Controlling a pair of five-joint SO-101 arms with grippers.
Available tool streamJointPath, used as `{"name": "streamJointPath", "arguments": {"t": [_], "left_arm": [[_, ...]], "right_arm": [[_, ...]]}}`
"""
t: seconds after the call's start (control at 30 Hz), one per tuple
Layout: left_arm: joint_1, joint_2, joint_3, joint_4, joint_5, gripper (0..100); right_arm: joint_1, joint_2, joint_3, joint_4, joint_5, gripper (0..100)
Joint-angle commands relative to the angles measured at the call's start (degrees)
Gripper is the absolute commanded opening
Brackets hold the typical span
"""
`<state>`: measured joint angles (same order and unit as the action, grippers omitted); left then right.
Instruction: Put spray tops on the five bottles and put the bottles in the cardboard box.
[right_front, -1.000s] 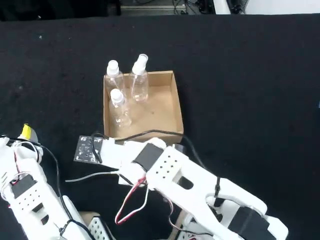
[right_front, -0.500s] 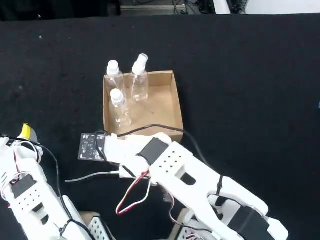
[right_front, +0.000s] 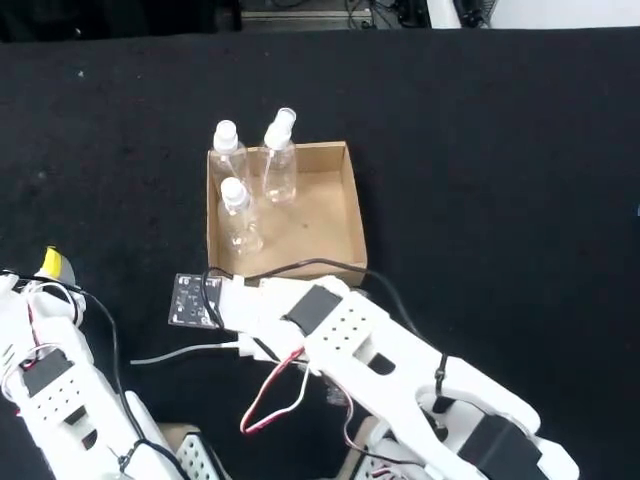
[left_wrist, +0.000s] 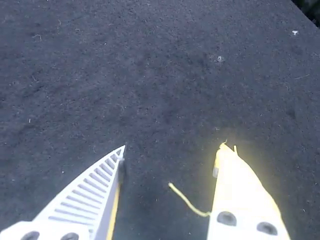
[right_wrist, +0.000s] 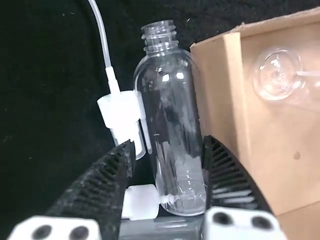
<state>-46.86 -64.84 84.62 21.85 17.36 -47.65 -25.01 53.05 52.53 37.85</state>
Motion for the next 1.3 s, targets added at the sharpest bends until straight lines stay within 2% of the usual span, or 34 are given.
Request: {"name": "streamJointPath", "arguments": {"t": [0.0, 0.13, 0.27, 0.47, 0.6, 0.87, 1.2, 1.27], "left_arm": [[-0.5, -0.6, -1.0, -1.2, 0.1, 25], [-0.5, -0.6, -1.0, -1.2, 0.1, 25], [-0.5, -0.6, -1.1, -1.2, 0.1, 25], [-0.5, -0.6, -1.2, -1.2, 0.1, 25], [-0.5, -0.6, -1.2, -1.2, 0.1, 25], [-0.6, -0.7, -1.1, -1.2, 0.1, 25], [-0.6, -0.7, -1.1, -1.2, 0.1, 25], [-0.6, -0.7, -1.1, -1.2, 0.1, 25]], "right_arm": [[0.6, 0.0, 0.7, 2.4, -0.1, 18.8], [0.9, 0.0, -2.6, 7.6, -0.2, 18.8], [0.9, 0.0, -4.7, 8.5, -0.6, 19.0], [0.7, 0.4, -6.4, 8.1, -1.8, 31.5], [0.9, 0.5, -5.9, 6.2, -1.7, 28.3], [1.0, 6.9, -5.2, 2.8, -1.7, 28.3], [0.9, 9.2, -5.5, 2.8, -1.7, 27.8], [0.9, 9.0, -5.1, 2.7, -1.7, 24.8]]}}
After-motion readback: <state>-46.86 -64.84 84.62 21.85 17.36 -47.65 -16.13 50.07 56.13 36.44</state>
